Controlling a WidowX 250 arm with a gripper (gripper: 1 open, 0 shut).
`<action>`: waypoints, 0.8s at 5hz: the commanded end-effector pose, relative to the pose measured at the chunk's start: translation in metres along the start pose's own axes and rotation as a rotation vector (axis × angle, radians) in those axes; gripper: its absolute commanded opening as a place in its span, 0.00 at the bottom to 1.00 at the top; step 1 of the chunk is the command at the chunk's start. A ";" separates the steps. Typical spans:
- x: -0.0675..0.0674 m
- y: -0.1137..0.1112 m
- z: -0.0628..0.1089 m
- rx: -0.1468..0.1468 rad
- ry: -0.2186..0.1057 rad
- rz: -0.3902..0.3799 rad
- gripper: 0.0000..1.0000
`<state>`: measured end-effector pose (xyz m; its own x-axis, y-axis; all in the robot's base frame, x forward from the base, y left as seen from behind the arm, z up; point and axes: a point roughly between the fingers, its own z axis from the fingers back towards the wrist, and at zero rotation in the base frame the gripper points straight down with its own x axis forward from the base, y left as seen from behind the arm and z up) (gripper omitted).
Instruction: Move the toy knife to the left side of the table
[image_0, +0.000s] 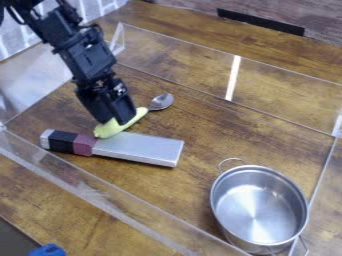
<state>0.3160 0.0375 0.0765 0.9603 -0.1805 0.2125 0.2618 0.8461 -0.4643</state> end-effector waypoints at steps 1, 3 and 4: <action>0.007 -0.019 0.022 0.034 -0.039 -0.040 1.00; -0.004 -0.017 0.025 0.027 -0.027 -0.062 1.00; -0.005 -0.015 0.025 0.027 -0.029 -0.062 1.00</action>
<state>0.3044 0.0332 0.0841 0.9520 -0.2260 0.2063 0.2987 0.8325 -0.4666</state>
